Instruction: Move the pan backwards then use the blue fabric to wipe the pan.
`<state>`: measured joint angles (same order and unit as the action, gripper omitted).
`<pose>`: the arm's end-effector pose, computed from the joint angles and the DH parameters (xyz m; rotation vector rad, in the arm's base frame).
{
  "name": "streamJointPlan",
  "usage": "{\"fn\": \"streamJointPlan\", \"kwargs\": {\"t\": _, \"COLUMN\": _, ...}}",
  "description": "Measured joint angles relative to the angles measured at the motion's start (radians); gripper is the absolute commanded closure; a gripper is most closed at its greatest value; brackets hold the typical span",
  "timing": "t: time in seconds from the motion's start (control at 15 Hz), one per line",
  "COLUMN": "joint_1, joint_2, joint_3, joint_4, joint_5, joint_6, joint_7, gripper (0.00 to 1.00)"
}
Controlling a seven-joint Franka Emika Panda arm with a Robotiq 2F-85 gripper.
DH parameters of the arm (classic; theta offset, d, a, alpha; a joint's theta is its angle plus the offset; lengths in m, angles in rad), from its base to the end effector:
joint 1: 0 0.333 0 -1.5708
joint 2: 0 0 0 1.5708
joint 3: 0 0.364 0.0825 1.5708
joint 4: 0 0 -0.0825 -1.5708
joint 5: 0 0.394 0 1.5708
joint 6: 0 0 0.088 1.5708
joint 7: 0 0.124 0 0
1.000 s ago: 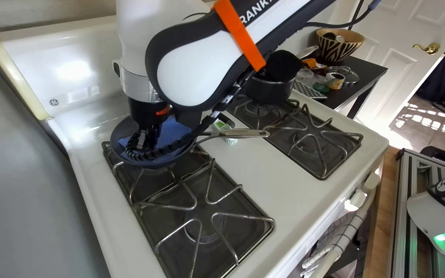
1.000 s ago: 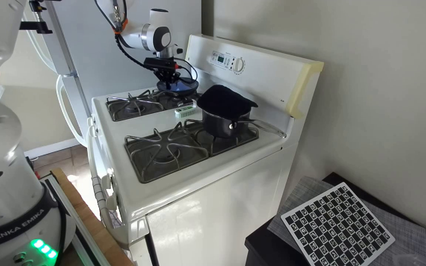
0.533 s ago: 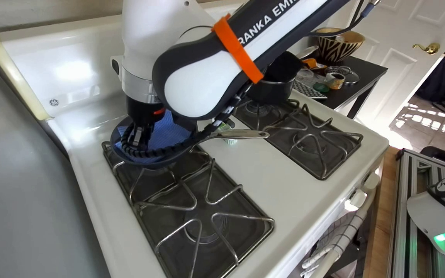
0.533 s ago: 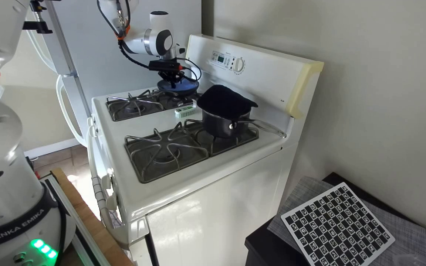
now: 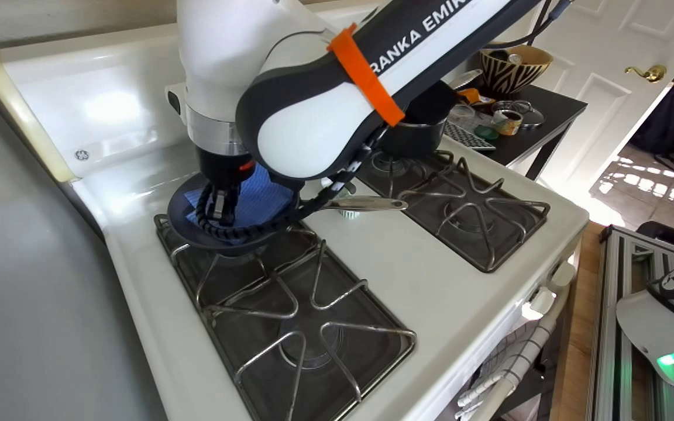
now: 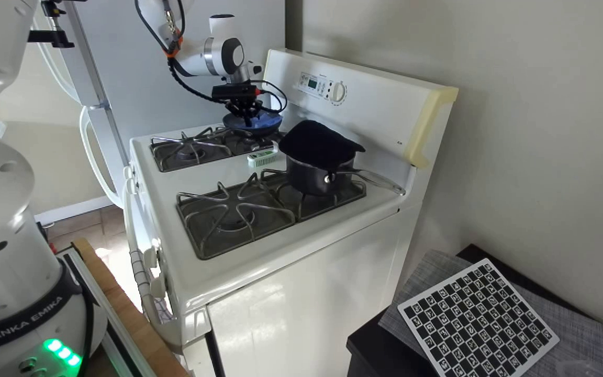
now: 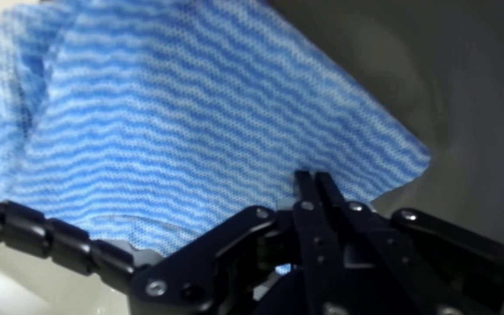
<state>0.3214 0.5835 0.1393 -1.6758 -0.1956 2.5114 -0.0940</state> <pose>0.6717 0.3160 0.3099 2.9306 1.0121 0.4162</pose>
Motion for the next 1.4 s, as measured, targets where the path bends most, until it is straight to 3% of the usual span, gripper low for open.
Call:
{"fn": "streamJointPlan", "kwargs": {"t": 0.33, "joint_1": 0.001, "joint_2": -0.027, "joint_3": 0.021, "joint_4": 0.003, "joint_5": 0.021, "joint_6": -0.165, "joint_7": 0.001, "gripper": 1.0}}
{"fn": "streamJointPlan", "kwargs": {"t": 0.53, "joint_1": -0.007, "joint_2": -0.028, "joint_3": 0.042, "joint_4": 0.003, "joint_5": 0.061, "joint_6": -0.181, "joint_7": 0.0, "gripper": 1.0}}
{"fn": "streamJointPlan", "kwargs": {"t": 0.73, "joint_1": -0.008, "joint_2": -0.022, "joint_3": 0.05, "joint_4": 0.0, "joint_5": 0.08, "joint_6": -0.139, "joint_7": 0.0, "gripper": 1.0}}
{"fn": "streamJointPlan", "kwargs": {"t": 1.07, "joint_1": -0.008, "joint_2": 0.006, "joint_3": 0.046, "joint_4": -0.006, "joint_5": 0.068, "joint_6": 0.044, "joint_7": 0.0, "gripper": 1.0}}
{"fn": "streamJointPlan", "kwargs": {"t": 1.4, "joint_1": -0.001, "joint_2": 0.012, "joint_3": 0.014, "joint_4": -0.006, "joint_5": 0.013, "joint_6": 0.078, "joint_7": 0.0, "gripper": 1.0}}
